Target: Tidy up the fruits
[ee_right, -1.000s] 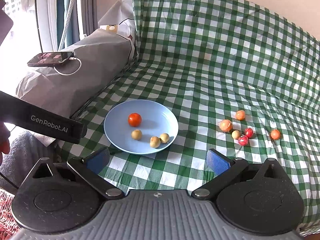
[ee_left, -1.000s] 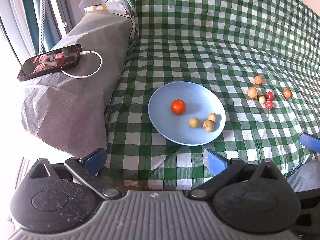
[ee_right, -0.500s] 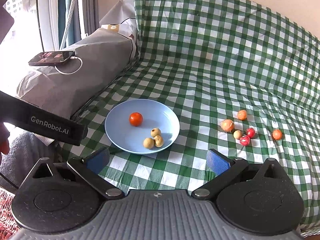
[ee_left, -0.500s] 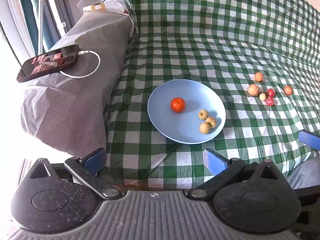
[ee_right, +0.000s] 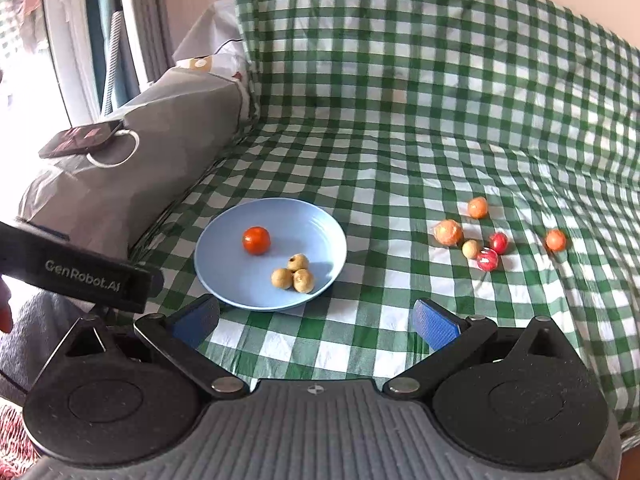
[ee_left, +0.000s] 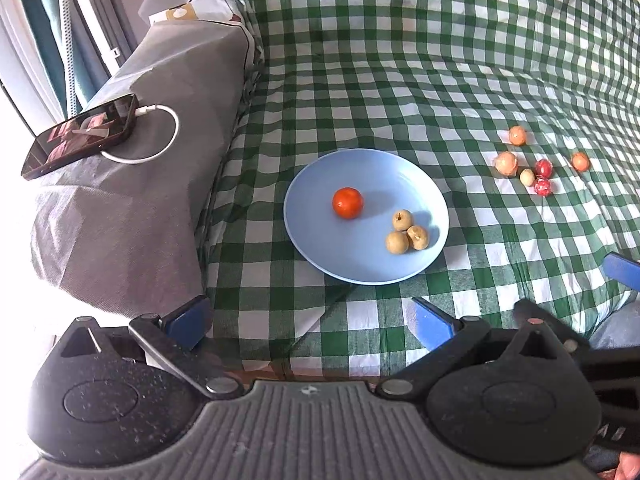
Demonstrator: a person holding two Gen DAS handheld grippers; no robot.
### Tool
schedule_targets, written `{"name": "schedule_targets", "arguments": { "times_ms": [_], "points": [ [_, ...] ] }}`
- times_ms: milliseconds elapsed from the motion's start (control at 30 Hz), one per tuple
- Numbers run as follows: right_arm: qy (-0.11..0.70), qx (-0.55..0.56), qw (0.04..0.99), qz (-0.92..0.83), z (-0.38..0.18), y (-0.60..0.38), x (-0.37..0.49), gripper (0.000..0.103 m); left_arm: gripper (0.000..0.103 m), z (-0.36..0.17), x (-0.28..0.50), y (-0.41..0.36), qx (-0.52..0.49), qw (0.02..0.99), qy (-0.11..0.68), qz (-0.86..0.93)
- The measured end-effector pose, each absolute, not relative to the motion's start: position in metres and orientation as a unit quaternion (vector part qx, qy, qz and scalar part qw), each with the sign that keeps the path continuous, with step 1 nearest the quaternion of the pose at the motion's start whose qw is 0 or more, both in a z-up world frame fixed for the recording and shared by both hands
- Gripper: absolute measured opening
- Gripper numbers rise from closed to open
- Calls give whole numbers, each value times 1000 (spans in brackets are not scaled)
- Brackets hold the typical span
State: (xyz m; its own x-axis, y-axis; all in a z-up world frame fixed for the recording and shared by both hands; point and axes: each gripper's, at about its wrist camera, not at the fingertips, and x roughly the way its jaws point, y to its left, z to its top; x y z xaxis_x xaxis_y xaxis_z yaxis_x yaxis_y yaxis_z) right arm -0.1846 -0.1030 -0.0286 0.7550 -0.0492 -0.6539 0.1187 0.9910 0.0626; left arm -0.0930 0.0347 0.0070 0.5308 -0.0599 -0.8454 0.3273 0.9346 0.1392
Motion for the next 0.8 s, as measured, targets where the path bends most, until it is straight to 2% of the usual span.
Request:
{"name": "schedule_targets", "arguments": {
  "times_ms": [433,667,800],
  "points": [
    [350,112,906,-210,-79,-217,-171,102,103,-21,-56,-41,179,840,492,-143],
    [360,97,898,-235,-132,-283,-130,102,103,-49,-16,-114,173,834,492,-179],
    [365,69,900,-228,-163,-307,-95,102,103,-70,11,-159,203,830,483,-192]
  ]
}}
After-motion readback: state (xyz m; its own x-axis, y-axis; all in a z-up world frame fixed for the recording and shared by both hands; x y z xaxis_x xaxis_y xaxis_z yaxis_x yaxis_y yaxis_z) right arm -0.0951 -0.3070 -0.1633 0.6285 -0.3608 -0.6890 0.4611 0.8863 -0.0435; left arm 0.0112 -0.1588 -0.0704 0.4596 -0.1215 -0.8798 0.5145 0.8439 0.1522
